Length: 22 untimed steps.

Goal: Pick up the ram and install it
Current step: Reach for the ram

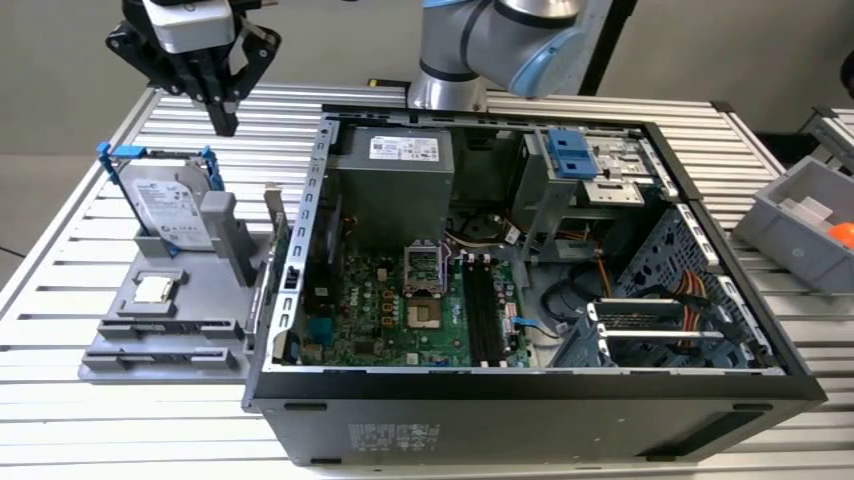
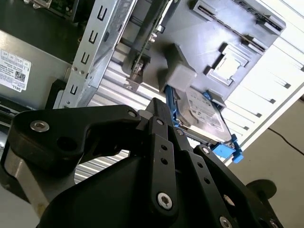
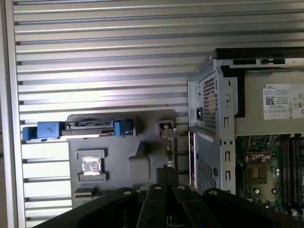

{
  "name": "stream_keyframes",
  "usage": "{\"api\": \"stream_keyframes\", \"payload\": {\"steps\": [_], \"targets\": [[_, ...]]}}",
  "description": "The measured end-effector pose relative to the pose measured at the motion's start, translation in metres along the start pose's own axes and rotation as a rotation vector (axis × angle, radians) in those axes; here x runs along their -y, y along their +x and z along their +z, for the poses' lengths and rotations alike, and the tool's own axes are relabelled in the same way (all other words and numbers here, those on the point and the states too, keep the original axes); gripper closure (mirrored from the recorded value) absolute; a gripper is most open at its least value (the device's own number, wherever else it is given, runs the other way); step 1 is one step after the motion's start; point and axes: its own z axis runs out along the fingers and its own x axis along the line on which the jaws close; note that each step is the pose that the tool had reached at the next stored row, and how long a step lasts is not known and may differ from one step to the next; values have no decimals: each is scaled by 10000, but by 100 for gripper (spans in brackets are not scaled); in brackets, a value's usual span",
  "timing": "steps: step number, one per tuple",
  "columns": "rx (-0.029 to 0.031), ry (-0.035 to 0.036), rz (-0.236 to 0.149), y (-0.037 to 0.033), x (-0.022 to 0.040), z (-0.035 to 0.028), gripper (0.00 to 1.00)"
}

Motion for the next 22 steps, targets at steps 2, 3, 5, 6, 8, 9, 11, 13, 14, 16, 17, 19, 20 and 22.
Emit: {"api": "stream_keyframes", "payload": {"steps": [2,3,5,6,8,9,11,13,14,16,17,19,20,22], "targets": [[0,0,-1,17,1,0,100],[0,0,-1,27,2,-1,100],[1,-1,-1,43,3,-1,100],[0,0,-1,51,3,-1,100],[1,-1,-2,69,4,-1,100],[0,-1,-1,77,5,-1,100],[0,0,-2,96,6,-2,100],[0,-1,-3,117,8,-2,100],[0,0,-3,128,8,-3,100],[0,-1,-3,148,10,-3,100],[0,0,-3,160,10,-3,100],[0,0,-2,184,12,-4,100],[1,-1,-3,195,13,-4,100],[0,0,-3,220,14,-5,100]]}}
